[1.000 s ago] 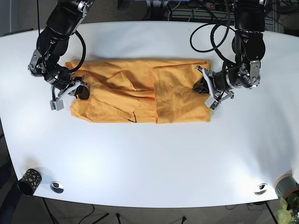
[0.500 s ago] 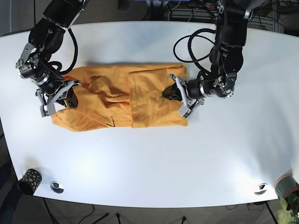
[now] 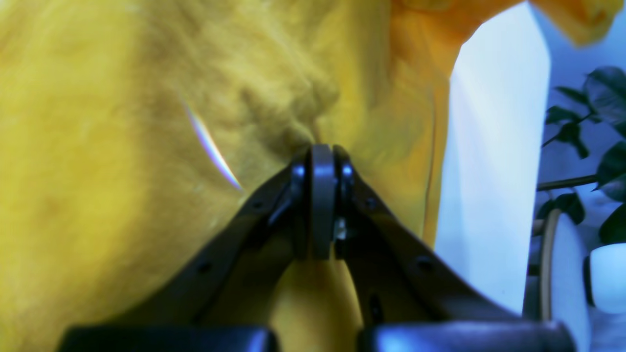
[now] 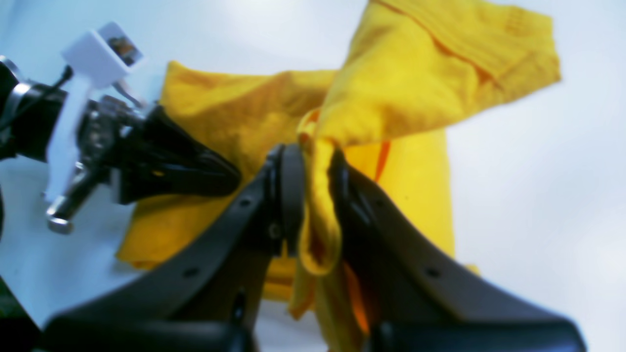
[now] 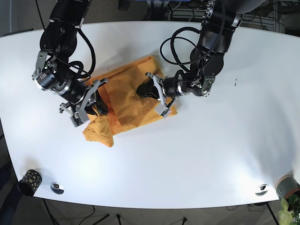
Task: Fold the T-shirt properly
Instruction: 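Lift and fold the shirt in half again between both grippers, then release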
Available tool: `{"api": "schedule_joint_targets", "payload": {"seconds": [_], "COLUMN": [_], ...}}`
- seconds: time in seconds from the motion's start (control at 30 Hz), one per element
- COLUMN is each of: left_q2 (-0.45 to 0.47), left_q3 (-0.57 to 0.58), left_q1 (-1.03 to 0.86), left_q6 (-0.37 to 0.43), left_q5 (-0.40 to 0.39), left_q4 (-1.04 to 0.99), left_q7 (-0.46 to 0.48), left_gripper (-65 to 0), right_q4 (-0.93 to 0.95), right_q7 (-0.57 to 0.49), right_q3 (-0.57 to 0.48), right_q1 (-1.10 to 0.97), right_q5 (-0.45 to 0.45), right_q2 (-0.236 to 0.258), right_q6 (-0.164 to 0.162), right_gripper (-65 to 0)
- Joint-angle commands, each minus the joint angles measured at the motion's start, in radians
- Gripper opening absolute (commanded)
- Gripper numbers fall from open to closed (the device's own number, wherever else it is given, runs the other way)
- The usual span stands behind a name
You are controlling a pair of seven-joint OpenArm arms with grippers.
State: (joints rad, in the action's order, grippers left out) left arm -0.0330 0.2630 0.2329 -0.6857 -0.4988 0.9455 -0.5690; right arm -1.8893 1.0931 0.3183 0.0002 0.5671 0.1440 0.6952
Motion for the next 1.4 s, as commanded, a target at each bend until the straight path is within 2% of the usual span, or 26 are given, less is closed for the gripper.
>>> {"api": "schedule_joint_targets", "payload": {"seconds": [0.0, 0.2, 0.43, 0.53, 0.73, 0.83, 0.87, 1.0, 1.1, 1.17, 1.37], "left_q2": [0.002, 0.000, 0.000, 0.000, 0.000, 0.002, 0.003, 0.002, 0.005, 0.015, 0.081], "left_q3": [0.005, 0.000, -0.001, -0.001, -0.003, -0.009, -0.026, -0.080, -0.112, -0.133, -0.152], "left_q1": [0.001, 0.001, 0.001, 0.001, 0.001, -0.002, -0.005, -0.014, -0.042, -0.059, -0.103], "left_q6": [0.019, 0.019, 0.019, 0.019, 0.011, 0.011, 0.011, 0.011, 0.011, 0.011, 0.011], "left_q5": [0.064, 0.058, 0.056, 0.056, 0.055, 0.055, 0.055, 0.055, 0.055, 0.055, 0.055], "left_q4": [-0.009, -0.006, -0.004, -0.004, -0.001, 0.040, 0.071, 0.172, 0.260, 0.315, 0.422], "left_q7": [-0.052, -0.052, -0.052, -0.052, -0.052, -0.052, -0.052, -0.058, -0.059, -0.059, -0.059], "left_gripper": [-65.0, -65.0, -65.0, -65.0, -65.0, -61.7, -57.4, -40.6, -32.2, -30.4, -30.4], "right_q4": [-0.014, 0.033, 0.150, 0.188, 0.218, 0.216, 0.215, 0.173, 0.130, 0.103, 0.046], "right_q7": [-0.026, -0.035, -0.141, -0.176, -0.216, -0.232, -0.232, -0.232, -0.230, -0.227, -0.199], "right_q3": [-0.043, -0.147, -0.236, -0.250, -0.249, -0.245, -0.245, -0.244, -0.242, -0.242, -0.242], "right_q1": [0.019, 0.022, 0.024, 0.024, 0.024, 0.024, 0.024, 0.021, 0.016, 0.011, -0.018], "right_q5": [0.020, 0.018, 0.018, 0.018, 0.018, 0.020, 0.023, 0.023, 0.023, 0.024, 0.026], "right_q2": [-0.011, -0.016, -0.010, -0.011, -0.016, -0.016, -0.011, -0.008, -0.008, -0.008, 0.006], "right_q6": [0.003, 0.003, 0.003, 0.003, 0.003, 0.003, 0.003, 0.003, 0.003, 0.003, 0.003], "right_gripper": [-65.0, -65.0, -63.1, -53.1, -21.2, -12.8, -11.6, -13.6, -15.1, -15.5, -15.4]}}
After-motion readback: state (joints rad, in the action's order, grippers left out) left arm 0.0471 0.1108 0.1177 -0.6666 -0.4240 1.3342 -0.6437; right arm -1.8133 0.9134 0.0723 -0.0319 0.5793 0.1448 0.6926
